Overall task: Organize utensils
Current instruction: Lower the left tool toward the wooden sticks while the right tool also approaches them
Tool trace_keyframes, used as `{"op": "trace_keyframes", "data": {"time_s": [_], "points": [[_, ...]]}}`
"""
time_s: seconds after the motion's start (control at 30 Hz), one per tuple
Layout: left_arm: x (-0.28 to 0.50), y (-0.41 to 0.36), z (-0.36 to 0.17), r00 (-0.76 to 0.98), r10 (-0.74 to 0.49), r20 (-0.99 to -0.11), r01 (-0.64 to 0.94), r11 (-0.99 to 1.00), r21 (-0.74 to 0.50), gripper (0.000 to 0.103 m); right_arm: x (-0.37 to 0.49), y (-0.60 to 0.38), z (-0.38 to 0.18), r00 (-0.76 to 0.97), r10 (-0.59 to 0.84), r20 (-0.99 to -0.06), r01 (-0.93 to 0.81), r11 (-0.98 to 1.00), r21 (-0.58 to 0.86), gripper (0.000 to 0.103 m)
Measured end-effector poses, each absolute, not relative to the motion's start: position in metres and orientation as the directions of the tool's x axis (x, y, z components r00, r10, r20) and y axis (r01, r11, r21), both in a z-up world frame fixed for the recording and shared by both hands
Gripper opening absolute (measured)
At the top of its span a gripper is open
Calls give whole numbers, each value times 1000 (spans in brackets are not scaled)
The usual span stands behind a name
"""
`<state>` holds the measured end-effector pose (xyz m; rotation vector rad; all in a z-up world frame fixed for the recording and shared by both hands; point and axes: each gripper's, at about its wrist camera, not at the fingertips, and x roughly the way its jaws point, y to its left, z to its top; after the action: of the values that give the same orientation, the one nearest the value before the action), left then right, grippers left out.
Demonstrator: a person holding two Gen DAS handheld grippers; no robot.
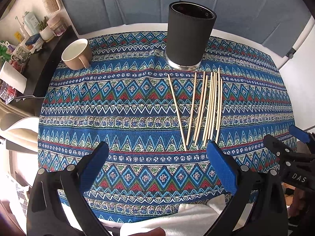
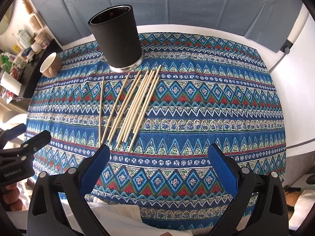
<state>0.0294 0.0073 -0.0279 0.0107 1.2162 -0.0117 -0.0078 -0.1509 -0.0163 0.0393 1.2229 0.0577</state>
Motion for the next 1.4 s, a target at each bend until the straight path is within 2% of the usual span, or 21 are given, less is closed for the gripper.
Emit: {"op": "trace_keyframes", "data": {"time_s": [0.17, 0.43, 0.77, 1.4], "points": [[39, 12, -39, 338, -10, -941, 16, 1000, -5, 97, 6, -157, -30, 312, 57, -948, -2, 998, 59, 95], [58, 23, -63, 308, 49, -950, 4, 999, 53, 97, 25, -171, -52, 280, 46, -959, 39, 997, 59, 95], [80, 31, -109, 190, -48, -981, -23, 998, -54, 97, 47, -179, -94, 194, 34, -980, 83, 995, 51, 95], [146, 20, -135, 171, -1, -985, -46, 999, -9, 97, 81, -162, -143, 182, 11, -983, 85, 996, 27, 95]]}}
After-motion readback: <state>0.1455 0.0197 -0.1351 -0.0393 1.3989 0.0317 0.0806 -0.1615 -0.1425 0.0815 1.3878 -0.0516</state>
